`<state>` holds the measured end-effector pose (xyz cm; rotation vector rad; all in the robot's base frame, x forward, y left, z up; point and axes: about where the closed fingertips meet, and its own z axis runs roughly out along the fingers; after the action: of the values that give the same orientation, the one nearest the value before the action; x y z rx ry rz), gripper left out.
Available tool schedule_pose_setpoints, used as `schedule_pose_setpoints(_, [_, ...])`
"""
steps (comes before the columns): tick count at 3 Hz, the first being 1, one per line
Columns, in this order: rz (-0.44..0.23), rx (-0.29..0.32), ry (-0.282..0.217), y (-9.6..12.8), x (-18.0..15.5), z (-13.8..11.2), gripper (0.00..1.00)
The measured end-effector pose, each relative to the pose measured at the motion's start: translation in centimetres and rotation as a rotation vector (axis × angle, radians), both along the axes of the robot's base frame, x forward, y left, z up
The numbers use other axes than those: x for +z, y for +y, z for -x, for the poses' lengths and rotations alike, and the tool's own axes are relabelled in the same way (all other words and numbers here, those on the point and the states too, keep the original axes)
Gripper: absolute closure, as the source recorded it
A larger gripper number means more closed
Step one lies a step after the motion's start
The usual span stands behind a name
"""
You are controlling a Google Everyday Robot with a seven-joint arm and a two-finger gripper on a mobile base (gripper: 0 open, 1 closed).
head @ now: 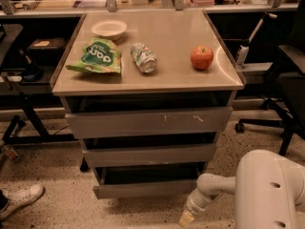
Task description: Close bottom drawer
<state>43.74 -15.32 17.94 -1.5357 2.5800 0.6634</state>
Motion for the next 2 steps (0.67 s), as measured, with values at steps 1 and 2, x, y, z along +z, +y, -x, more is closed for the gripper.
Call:
schedule_pose_setpoints(1, [0.0,0.0,-0.001,0.0,0.01,-0.01,0.66])
schedule_pose_setpoints(2, [0.009,0.013,-0.025,0.13,0.3,-0.61,0.89])
